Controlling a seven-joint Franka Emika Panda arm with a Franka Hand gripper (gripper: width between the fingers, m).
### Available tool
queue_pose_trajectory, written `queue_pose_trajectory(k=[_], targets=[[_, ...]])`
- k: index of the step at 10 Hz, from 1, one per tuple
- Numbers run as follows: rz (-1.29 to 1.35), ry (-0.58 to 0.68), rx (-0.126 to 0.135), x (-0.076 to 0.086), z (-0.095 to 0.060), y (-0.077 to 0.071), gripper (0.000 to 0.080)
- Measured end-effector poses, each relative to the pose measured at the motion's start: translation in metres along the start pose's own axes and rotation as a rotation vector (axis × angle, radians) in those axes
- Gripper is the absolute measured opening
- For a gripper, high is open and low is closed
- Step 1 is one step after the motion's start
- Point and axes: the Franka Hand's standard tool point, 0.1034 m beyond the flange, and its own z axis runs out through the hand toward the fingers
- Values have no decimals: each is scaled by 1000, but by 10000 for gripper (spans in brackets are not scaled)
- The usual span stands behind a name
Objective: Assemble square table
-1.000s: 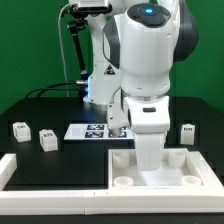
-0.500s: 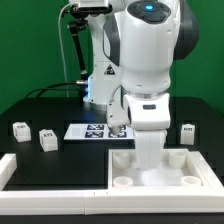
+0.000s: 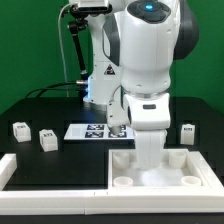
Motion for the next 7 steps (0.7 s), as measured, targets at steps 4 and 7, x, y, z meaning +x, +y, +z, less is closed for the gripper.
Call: queue_pose_trajectory(k=[4,7], targets=[[177,-21,-31,5,-23,-34,649],[503,-47,4,34,-35,-56,649]])
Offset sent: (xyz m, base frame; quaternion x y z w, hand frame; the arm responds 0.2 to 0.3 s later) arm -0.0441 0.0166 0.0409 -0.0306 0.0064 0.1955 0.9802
